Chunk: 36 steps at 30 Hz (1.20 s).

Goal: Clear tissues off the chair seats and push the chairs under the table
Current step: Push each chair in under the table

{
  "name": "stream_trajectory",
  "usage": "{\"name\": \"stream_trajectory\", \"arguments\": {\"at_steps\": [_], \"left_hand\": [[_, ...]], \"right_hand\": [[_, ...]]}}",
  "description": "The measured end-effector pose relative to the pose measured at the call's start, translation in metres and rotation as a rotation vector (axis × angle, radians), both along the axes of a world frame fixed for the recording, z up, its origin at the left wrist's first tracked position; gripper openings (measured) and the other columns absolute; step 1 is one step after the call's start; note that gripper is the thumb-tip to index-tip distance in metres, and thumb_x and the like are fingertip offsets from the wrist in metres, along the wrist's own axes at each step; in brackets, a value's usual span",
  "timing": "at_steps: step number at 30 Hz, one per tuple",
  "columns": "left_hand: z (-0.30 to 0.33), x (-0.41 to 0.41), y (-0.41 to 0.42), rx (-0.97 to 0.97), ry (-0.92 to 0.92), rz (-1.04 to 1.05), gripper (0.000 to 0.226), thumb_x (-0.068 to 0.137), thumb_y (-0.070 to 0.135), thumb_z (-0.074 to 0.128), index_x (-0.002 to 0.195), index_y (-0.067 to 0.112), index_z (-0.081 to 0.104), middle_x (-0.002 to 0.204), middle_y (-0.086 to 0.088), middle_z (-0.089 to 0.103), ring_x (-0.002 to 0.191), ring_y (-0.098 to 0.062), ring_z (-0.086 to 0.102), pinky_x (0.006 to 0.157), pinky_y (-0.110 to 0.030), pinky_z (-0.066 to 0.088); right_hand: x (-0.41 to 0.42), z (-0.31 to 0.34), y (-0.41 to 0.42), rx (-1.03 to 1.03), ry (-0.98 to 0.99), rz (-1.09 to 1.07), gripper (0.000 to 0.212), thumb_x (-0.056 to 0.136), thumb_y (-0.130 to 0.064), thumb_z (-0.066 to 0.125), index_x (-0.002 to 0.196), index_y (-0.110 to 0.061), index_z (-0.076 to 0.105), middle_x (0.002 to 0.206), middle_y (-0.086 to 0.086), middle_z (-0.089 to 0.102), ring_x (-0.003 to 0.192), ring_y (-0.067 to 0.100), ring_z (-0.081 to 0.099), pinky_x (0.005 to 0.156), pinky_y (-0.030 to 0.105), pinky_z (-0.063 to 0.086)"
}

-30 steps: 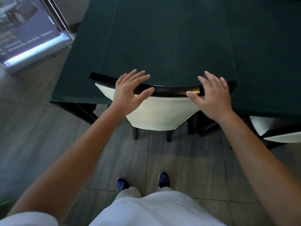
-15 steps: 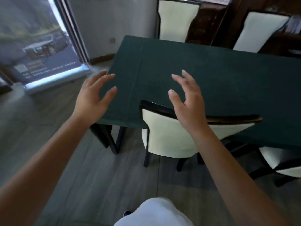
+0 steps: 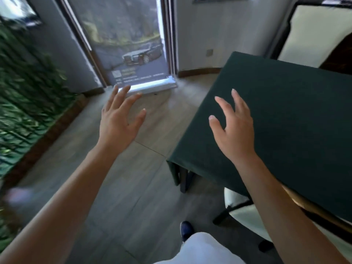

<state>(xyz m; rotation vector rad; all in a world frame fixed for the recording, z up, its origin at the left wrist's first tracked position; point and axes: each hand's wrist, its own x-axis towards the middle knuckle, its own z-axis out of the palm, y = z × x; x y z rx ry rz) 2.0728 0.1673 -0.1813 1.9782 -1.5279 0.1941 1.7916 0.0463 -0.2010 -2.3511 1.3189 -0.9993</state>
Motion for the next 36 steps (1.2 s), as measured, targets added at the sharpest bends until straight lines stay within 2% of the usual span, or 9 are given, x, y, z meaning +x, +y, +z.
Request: {"name": "stream_trajectory", "arguments": {"at_steps": [6,10,12,15,18,21,25,32,36], "left_hand": [[0.008,0.061,-0.036,0.002,-0.014,0.109,0.052,0.097,0.052,0.050,0.142,0.028,0.056,0.162,0.005,0.036,0.157,-0.021,0.016,0.125,-0.048,0.021],[0.001,0.102,-0.063,0.030,0.013,0.119,0.049,0.098,0.051,0.051,0.142,0.029,0.056,0.163,0.006,0.034,0.157,-0.017,0.013,0.125,-0.044,0.016],[-0.005,0.125,-0.084,0.035,0.035,0.107,0.047,0.099,0.048,0.055,0.142,0.029,0.056,0.164,0.006,0.034,0.157,-0.017,0.013,0.124,-0.046,0.017],[-0.010,0.160,-0.123,0.027,0.087,0.038,0.045,0.099,0.042,0.059,0.142,0.030,0.055,0.163,0.006,0.035,0.157,-0.017,0.015,0.125,-0.050,0.020],[-0.010,0.199,-0.168,0.033,0.197,-0.050,0.046,0.100,0.041,0.061,0.144,0.030,0.054,0.163,0.007,0.034,0.155,-0.016,0.019,0.125,-0.046,0.021],[-0.006,0.238,-0.208,0.027,0.146,-0.164,0.048,0.100,0.043,0.060,0.144,0.026,0.055,0.162,0.003,0.036,0.154,-0.022,0.024,0.124,-0.045,0.023],[0.004,0.278,-0.266,-0.011,0.069,-0.342,0.051,0.098,0.048,0.053,0.142,0.021,0.057,0.160,-0.004,0.040,0.153,-0.026,0.027,0.122,-0.042,0.024],[0.001,0.283,-0.355,-0.024,0.090,-0.569,0.055,0.098,0.053,0.048,0.144,0.024,0.054,0.162,0.000,0.037,0.155,-0.023,0.024,0.121,-0.056,0.029],[0.002,0.279,-0.403,-0.065,0.113,-0.637,0.052,0.099,0.048,0.052,0.143,0.019,0.055,0.161,-0.002,0.039,0.153,-0.025,0.027,0.120,-0.058,0.030]], "right_hand": [[0.070,-0.007,-0.056,0.015,-0.204,0.038,0.042,0.098,-0.031,0.054,0.138,-0.020,0.061,0.158,0.006,0.042,0.147,0.023,0.035,0.119,0.044,0.034],[0.107,-0.017,-0.089,0.011,-0.164,0.051,0.041,0.098,-0.032,0.054,0.137,-0.021,0.063,0.158,0.003,0.043,0.150,0.023,0.033,0.120,0.049,0.030],[0.123,-0.020,-0.106,0.029,-0.128,0.034,0.042,0.098,-0.034,0.054,0.138,-0.023,0.062,0.160,0.002,0.041,0.152,0.021,0.029,0.122,0.049,0.027],[0.147,-0.019,-0.129,0.043,-0.109,-0.033,0.045,0.097,-0.036,0.053,0.139,-0.024,0.061,0.162,0.000,0.037,0.153,0.018,0.025,0.123,0.043,0.024],[0.176,-0.010,-0.149,0.033,-0.099,-0.100,0.044,0.097,-0.035,0.054,0.140,-0.024,0.060,0.163,-0.001,0.035,0.153,0.018,0.025,0.123,0.044,0.024],[0.203,0.009,-0.161,0.031,-0.087,-0.157,0.044,0.098,-0.034,0.056,0.141,-0.025,0.059,0.163,-0.002,0.034,0.153,0.017,0.024,0.123,0.047,0.025],[0.228,0.029,-0.176,-0.008,-0.070,-0.278,0.045,0.096,-0.036,0.055,0.139,-0.024,0.060,0.162,-0.001,0.037,0.152,0.016,0.025,0.123,0.044,0.024],[0.238,0.039,-0.200,0.008,-0.056,-0.483,0.046,0.097,-0.038,0.052,0.140,-0.025,0.059,0.162,-0.005,0.036,0.153,0.010,0.022,0.124,0.047,0.024],[0.235,0.044,-0.224,0.006,-0.046,-0.555,0.048,0.097,-0.040,0.051,0.143,-0.027,0.056,0.163,-0.006,0.033,0.153,0.011,0.021,0.123,0.046,0.025]]}}
